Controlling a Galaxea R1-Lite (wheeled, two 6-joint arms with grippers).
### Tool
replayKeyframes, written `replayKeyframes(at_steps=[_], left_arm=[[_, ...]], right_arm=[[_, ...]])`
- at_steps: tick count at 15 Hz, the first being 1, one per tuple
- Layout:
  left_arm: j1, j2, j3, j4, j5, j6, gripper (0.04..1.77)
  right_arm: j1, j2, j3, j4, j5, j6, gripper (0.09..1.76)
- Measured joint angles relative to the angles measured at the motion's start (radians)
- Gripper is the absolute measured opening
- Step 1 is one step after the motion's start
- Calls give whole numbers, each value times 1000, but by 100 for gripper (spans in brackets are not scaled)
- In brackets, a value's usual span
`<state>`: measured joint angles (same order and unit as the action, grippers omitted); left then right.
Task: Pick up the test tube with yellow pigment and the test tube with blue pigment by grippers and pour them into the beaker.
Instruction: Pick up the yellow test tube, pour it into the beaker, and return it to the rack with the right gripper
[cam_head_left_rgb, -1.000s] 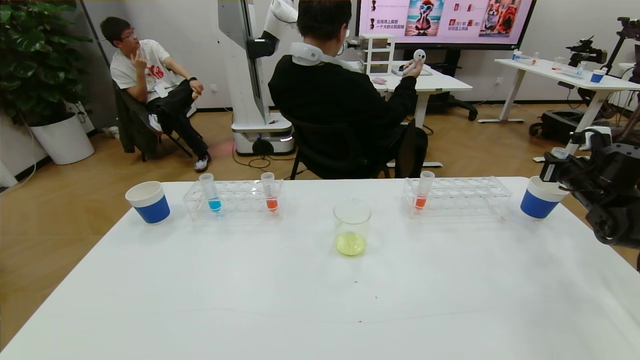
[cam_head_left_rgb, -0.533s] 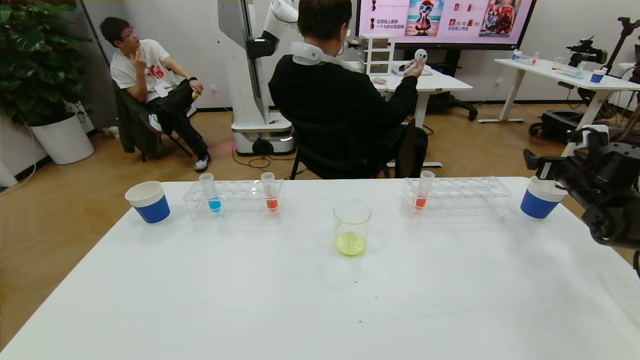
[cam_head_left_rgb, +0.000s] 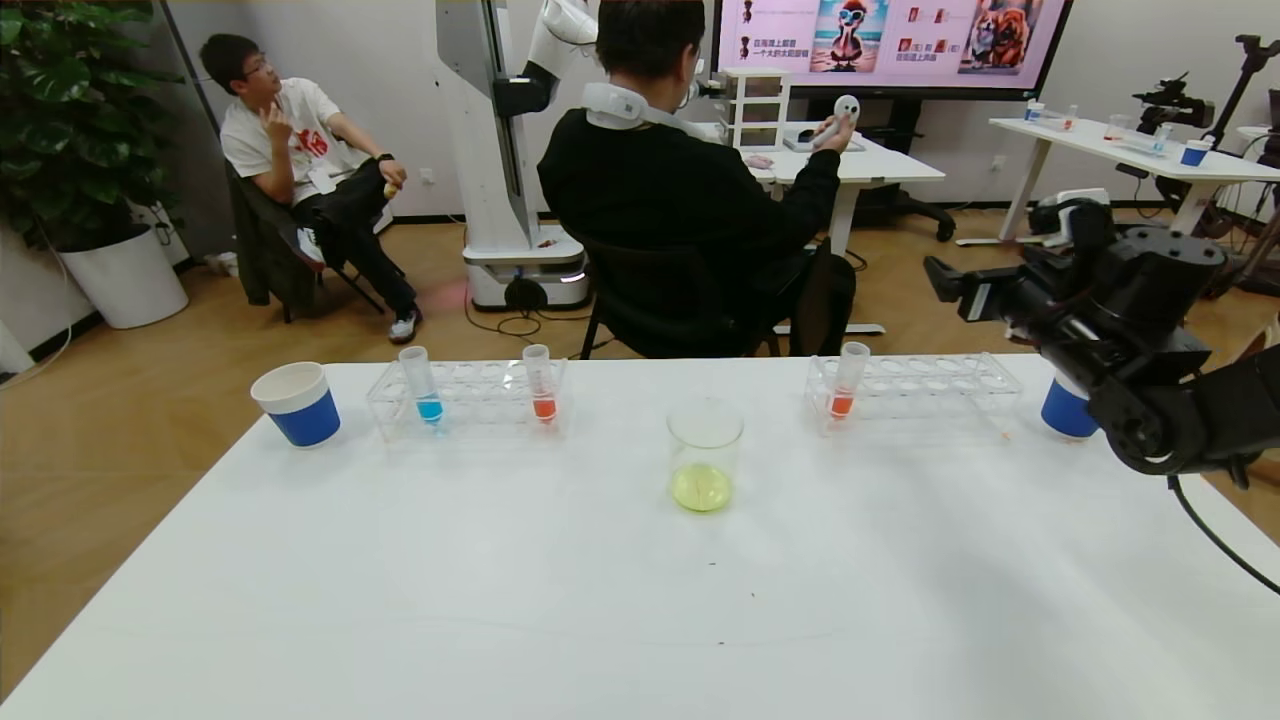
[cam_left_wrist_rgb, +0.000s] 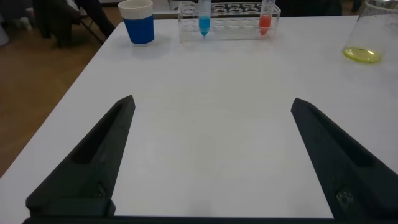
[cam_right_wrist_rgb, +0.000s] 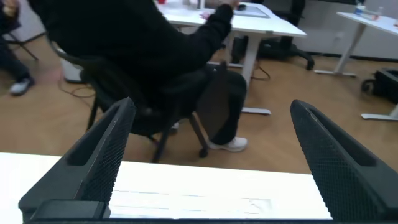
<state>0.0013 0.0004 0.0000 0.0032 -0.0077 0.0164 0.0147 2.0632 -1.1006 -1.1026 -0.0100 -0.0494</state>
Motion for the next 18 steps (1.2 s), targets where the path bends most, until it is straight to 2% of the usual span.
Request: replayKeyframes(at_steps=[2, 6, 14, 16, 18], left_arm=[[0, 0, 0, 0, 0, 0, 175], [0, 0, 0, 0, 0, 0, 175], [0, 0, 0, 0, 0, 0, 175], [0, 0, 0, 0, 0, 0, 175], [0, 0, 0, 0, 0, 0, 175]], right_arm=[[57, -64, 50, -20, -20, 23, 174], [77, -258, 169, -46, -27, 35, 174], [60, -858, 389, -32, -24, 11, 174], [57, -1016, 461, 3, -20, -13, 174], [57, -1191, 532, 100, -8, -42, 174]])
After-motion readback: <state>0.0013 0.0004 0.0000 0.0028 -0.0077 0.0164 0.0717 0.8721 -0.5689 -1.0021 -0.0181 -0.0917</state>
